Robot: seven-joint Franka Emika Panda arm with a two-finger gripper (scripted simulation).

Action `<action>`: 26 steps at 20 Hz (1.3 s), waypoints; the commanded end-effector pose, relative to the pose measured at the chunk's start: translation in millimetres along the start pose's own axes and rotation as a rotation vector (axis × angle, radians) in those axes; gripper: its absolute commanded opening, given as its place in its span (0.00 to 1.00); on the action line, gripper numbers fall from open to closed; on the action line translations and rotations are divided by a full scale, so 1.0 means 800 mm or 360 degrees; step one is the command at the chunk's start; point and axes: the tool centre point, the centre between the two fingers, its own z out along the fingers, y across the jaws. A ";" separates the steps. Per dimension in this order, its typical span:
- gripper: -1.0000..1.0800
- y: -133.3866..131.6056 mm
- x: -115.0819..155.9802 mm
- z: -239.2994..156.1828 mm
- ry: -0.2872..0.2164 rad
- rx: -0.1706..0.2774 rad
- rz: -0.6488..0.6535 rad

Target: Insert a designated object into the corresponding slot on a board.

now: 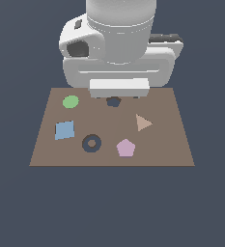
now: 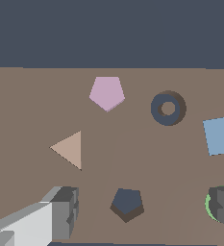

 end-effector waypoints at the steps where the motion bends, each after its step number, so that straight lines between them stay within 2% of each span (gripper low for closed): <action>1: 0.96 0.000 0.000 0.000 0.0000 0.0000 0.0000; 8: 0.96 0.001 0.005 0.005 -0.0002 0.0001 -0.0052; 14: 0.96 0.003 0.016 0.019 -0.0006 0.0002 -0.0183; 20: 0.96 0.004 0.036 0.041 -0.0014 0.0005 -0.0402; 26: 0.96 0.001 0.064 0.074 -0.0025 0.0008 -0.0720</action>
